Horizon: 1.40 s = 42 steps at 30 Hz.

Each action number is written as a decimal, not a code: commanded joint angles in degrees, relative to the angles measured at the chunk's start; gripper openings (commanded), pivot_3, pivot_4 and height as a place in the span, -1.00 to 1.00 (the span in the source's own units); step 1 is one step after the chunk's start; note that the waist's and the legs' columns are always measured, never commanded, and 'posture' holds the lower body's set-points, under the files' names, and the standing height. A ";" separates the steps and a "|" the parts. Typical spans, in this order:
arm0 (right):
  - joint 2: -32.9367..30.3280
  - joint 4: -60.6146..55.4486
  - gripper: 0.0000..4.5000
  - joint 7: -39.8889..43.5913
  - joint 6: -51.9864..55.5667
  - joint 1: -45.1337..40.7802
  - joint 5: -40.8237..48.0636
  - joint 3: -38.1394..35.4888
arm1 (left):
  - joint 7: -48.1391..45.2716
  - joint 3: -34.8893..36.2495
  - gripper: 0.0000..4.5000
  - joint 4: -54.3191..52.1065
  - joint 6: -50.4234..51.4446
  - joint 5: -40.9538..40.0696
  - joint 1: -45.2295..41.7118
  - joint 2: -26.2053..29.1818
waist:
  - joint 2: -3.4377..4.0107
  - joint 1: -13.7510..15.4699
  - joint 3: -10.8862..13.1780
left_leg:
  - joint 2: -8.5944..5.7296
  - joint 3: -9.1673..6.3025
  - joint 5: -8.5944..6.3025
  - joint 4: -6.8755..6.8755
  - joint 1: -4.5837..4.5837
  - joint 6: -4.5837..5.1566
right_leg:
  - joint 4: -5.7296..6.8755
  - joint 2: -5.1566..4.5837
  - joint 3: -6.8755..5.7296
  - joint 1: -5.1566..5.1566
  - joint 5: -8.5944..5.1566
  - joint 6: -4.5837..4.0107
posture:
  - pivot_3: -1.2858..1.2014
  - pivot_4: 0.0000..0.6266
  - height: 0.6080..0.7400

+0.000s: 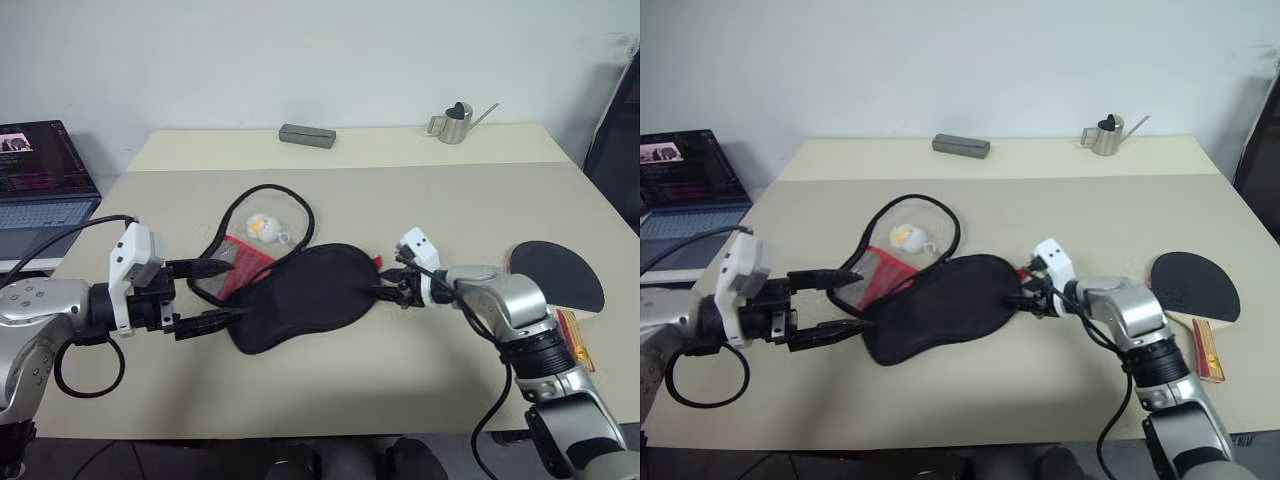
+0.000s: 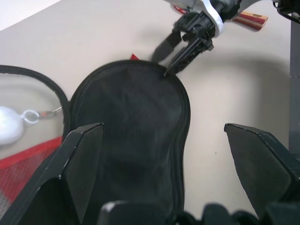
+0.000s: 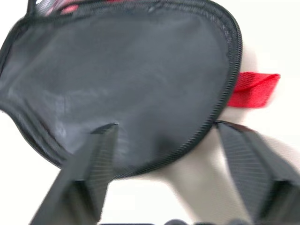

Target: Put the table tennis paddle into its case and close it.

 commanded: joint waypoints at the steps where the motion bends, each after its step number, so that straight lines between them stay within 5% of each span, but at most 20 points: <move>1: 0.36 -0.97 -0.04 -0.78 -1.40 -0.55 -0.84 0.23 | -0.12 0.64 1.00 -0.76 -0.81 -0.04 -0.35 0.86 | 0.00 0.02 0.00 | 0.00 0.00 0.00 0.00 0.00 0.00 | 0.00 0.00 0.00 0.00 0.00 0.00 | 0.03 -0.52 1.00; 7: 0.52 -0.78 -0.98 -1.21 -3.05 -0.65 -2.48 1.14 | 0.27 1.11 1.00 -1.10 -0.78 0.11 0.34 0.65 | 0.00 -0.12 0.00 | 0.01 -0.01 0.00 0.00 0.00 0.00 | 0.00 0.01 0.00 -0.01 0.00 0.00 | 0.03 -0.52 1.00; 20: 0.69 2.21 -0.99 -1.81 -10.71 -2.02 -6.14 0.18 | 0.81 1.11 1.00 -1.07 -1.18 0.45 0.76 0.59 | 0.00 -0.33 0.00 | 0.01 -0.01 0.00 0.00 0.01 -0.01 | 0.02 0.02 0.00 -0.01 0.00 0.00 | 0.03 -0.52 1.00; 23: 0.19 3.09 -0.70 -2.08 -12.58 -2.40 -7.31 -0.07 | 0.74 0.83 1.00 -0.68 -1.39 0.71 0.50 0.67 | 0.00 -0.34 0.00 | 0.01 -0.01 0.01 0.00 0.01 -0.01 | 0.02 0.02 0.00 -0.01 0.00 0.00 | 0.03 -0.52 1.00; 29: -0.44 7.49 0.19 -3.56 -19.40 -4.16 -10.90 0.03 | 0.79 0.16 1.00 -0.02 -1.56 0.98 -0.55 0.59 | 0.00 -0.35 0.00 | 0.01 -0.01 0.01 0.00 0.01 -0.01 | 0.02 0.03 0.00 -0.01 0.00 0.00 | 0.03 -0.52 1.00; 34: 1.32 5.24 0.98 -3.01 -11.38 -4.38 -5.70 -3.94 | 0.77 -0.29 1.00 0.40 -1.78 1.12 -1.11 0.56 | 0.00 -0.52 0.00 | 0.02 -0.01 0.01 0.00 0.00 -0.02 | 0.02 0.03 0.01 -0.01 0.00 -0.01 | 0.03 -0.52 1.00; 42: 0.85 -3.06 0.98 -1.58 3.64 -2.57 1.61 -5.33 | 0.58 -0.87 1.00 1.08 -2.25 1.51 -1.66 0.50 | 0.00 -0.55 0.00 | 0.02 -0.05 0.00 0.00 -0.01 0.01 | 0.01 0.03 0.00 -0.01 0.00 -0.01 | 0.03 -0.52 1.00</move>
